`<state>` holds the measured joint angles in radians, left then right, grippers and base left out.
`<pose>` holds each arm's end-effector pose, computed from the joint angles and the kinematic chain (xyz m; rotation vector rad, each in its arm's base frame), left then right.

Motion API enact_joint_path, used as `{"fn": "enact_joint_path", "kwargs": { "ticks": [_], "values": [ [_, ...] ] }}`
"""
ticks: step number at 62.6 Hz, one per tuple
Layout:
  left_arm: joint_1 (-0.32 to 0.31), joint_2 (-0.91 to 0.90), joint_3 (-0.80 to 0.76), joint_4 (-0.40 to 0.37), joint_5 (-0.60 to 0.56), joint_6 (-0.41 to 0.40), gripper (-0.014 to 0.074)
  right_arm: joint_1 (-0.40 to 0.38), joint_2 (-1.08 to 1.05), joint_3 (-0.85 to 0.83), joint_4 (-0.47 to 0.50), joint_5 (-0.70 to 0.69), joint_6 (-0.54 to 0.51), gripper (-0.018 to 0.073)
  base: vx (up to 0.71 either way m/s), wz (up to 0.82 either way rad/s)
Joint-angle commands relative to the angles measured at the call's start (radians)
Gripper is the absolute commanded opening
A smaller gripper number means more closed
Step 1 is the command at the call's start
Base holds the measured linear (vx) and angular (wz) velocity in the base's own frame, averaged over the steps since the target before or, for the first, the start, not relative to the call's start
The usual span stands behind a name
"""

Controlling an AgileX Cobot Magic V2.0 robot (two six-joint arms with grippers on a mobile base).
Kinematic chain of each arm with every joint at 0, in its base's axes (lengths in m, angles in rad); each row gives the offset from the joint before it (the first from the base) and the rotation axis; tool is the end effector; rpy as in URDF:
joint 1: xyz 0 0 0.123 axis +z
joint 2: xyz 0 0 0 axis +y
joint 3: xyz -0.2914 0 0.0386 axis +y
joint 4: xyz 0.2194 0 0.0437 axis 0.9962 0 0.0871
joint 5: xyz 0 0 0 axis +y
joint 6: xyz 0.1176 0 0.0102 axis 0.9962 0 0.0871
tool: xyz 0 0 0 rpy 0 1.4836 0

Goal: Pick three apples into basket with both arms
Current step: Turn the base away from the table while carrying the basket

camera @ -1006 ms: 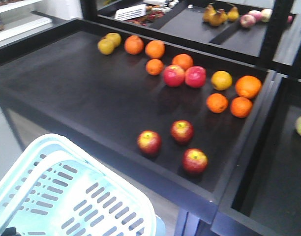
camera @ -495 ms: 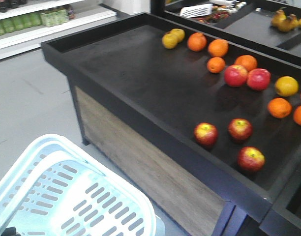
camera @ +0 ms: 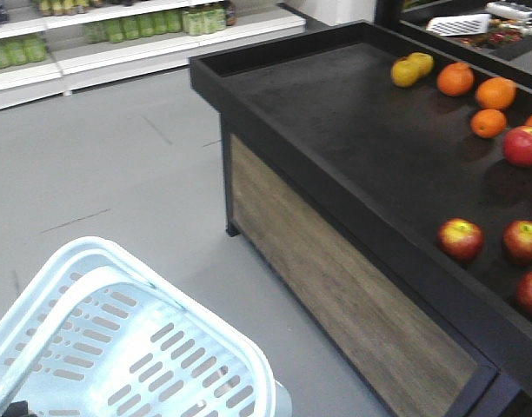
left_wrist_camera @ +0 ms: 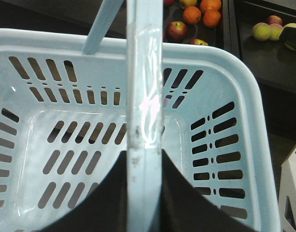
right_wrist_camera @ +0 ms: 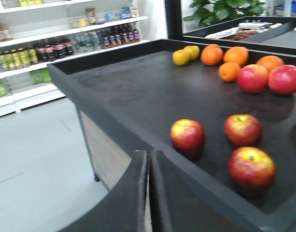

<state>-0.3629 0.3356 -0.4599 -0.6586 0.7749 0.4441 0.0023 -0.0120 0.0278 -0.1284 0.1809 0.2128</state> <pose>0.0250 -0.0636 0.2798 0.5877 1.9583 -0.7132 0.0455 -0.0026 0.1855 0.0880 1.6767 0.0475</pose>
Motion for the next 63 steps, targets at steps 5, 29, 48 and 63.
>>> {"fn": "enact_joint_path", "kwargs": {
  "ticks": [5,29,48,63],
  "values": [
    [-0.004,0.006,-0.031,-0.053,-0.082,-0.005,-0.0008,0.0,-0.013,0.014,-0.006,-0.078,-0.01,-0.0004,-0.1,0.38],
    [-0.004,0.006,-0.031,-0.053,-0.082,-0.005,-0.0008,0.0,-0.013,0.014,-0.006,-0.078,-0.01,-0.0004,-0.08,0.34],
    [-0.004,0.006,-0.031,-0.053,-0.082,-0.005,-0.0006,0.0,-0.013,0.014,-0.006,-0.078,-0.01,-0.0004,-0.03,0.35],
    [-0.004,0.006,-0.031,-0.053,-0.082,-0.005,-0.0006,0.0,-0.013,0.014,-0.006,-0.078,-0.01,-0.0004,0.03,0.39]
  ]
}}
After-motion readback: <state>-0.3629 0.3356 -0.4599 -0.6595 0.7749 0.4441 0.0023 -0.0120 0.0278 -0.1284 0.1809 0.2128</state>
